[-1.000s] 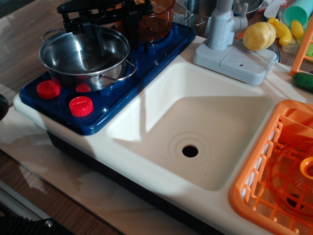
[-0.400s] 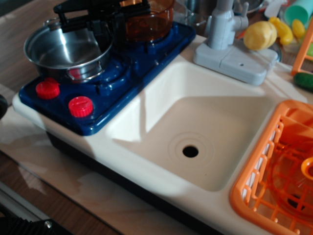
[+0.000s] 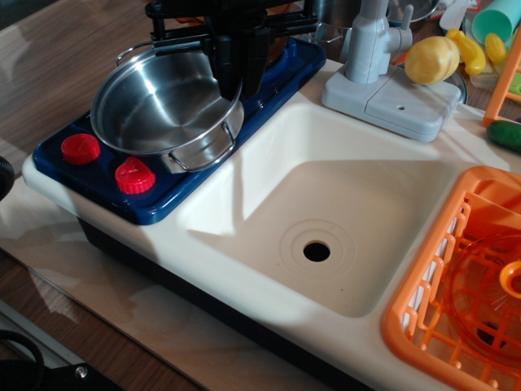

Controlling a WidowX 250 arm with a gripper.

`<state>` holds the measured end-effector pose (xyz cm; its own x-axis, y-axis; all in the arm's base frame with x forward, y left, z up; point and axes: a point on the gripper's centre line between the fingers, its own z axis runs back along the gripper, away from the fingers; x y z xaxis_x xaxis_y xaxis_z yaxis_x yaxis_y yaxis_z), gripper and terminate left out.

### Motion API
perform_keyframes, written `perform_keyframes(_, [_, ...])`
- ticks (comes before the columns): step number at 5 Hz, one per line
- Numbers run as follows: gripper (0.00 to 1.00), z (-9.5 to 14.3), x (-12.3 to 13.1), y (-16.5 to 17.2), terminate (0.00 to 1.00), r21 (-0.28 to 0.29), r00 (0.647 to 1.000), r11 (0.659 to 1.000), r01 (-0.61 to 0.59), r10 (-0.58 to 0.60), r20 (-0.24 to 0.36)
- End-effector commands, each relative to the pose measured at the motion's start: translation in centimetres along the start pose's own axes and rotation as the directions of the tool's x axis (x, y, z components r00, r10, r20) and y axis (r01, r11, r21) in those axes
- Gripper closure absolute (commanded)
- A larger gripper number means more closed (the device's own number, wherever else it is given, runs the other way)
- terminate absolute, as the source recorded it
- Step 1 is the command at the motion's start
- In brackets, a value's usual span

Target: Put pan from stove to sink

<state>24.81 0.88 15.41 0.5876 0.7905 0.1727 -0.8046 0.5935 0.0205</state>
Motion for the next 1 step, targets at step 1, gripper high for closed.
perform_keyframes(1, [1.0,2.84,-1.51,-3.39,1.0,0.003,0.997,0.999,-0.04,0.039,0.062])
